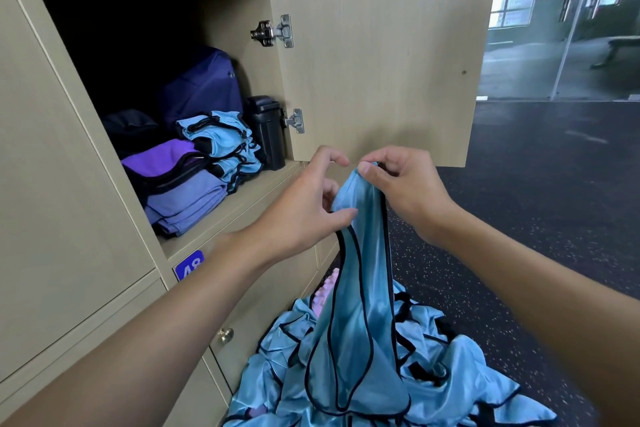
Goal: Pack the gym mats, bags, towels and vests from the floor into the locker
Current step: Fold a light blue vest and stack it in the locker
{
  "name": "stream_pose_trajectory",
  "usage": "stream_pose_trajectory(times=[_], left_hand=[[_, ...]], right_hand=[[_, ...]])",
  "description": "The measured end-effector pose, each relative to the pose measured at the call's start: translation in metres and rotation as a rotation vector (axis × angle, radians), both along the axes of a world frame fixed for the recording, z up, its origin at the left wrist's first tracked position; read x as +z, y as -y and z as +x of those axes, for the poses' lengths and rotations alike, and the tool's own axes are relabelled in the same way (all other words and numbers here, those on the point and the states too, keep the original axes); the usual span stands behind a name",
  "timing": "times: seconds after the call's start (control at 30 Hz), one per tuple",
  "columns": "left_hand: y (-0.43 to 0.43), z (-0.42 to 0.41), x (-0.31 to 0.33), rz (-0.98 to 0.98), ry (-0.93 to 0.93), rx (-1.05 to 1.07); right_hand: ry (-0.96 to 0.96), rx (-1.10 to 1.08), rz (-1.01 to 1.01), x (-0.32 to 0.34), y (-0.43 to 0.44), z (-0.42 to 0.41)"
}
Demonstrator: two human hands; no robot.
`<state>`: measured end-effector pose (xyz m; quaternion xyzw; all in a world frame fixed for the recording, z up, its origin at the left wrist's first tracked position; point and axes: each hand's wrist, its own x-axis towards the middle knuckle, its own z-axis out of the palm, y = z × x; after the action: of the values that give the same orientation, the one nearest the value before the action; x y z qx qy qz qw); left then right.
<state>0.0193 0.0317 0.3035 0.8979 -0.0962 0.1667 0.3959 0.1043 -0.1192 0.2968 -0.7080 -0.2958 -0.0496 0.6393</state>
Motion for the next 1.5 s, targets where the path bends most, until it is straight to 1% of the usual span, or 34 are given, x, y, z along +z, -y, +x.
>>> stream_pose_trajectory(times=[0.13,0.3,0.4,0.53,0.63,0.8,0.87,0.93,1.0,1.1,1.17,1.2,1.23,1.27,1.33,1.37,1.43,1.5], left_hand=[[-0.004,0.0,0.004,-0.035,-0.003,0.024],[-0.013,-0.002,0.012,-0.036,0.003,0.058],[-0.012,-0.005,0.014,-0.029,-0.039,0.025],[-0.008,-0.008,0.017,0.074,-0.052,-0.047],[-0.003,-0.007,0.021,0.152,-0.06,-0.053],[0.001,-0.012,0.027,0.201,-0.207,-0.086],[-0.001,-0.013,0.029,0.239,-0.232,-0.115],[-0.002,-0.011,0.029,0.225,-0.181,-0.092],[-0.003,-0.008,0.026,0.171,-0.107,-0.015],[-0.007,-0.004,0.023,0.128,0.031,0.081],[-0.01,-0.001,0.026,0.163,0.125,0.14],[-0.012,0.001,0.026,0.172,0.148,0.149],[-0.013,0.002,0.024,0.176,0.155,0.148],[-0.013,0.004,0.02,0.175,0.143,0.146],[-0.018,0.009,0.002,0.179,0.027,0.132],[-0.023,0.012,-0.011,0.193,-0.053,0.12],[-0.035,0.016,-0.037,0.241,-0.159,0.11],[-0.047,0.02,-0.062,0.288,-0.2,0.116]], right_hand=[[-0.012,-0.016,0.026,-0.001,0.003,0.005],[0.009,-0.033,-0.092,-0.004,0.007,0.01],[0.04,-0.071,-0.104,-0.002,0.005,0.008],[0.067,-0.093,-0.087,0.001,0.002,0.005],[0.064,-0.123,-0.073,0.0,0.003,0.007],[0.024,-0.083,-0.068,-0.005,0.0,0.007],[0.042,-0.083,-0.101,-0.007,-0.001,0.005],[0.087,-0.099,-0.132,-0.01,-0.002,0.003],[0.147,-0.117,-0.154,-0.011,-0.003,-0.004],[0.228,-0.178,-0.126,-0.01,-0.004,-0.013],[0.203,-0.151,-0.087,-0.008,-0.005,-0.016],[0.163,-0.095,-0.092,-0.009,-0.006,-0.017],[0.109,-0.022,-0.136,-0.014,-0.008,-0.018],[0.047,0.05,-0.229,-0.021,-0.01,-0.018],[-0.045,0.149,-0.479,-0.045,-0.016,-0.018],[-0.051,0.163,-0.578,-0.058,-0.02,-0.016],[-0.029,0.144,-0.668,-0.079,-0.025,-0.009],[-0.023,0.103,-0.699,-0.095,-0.028,0.0]])
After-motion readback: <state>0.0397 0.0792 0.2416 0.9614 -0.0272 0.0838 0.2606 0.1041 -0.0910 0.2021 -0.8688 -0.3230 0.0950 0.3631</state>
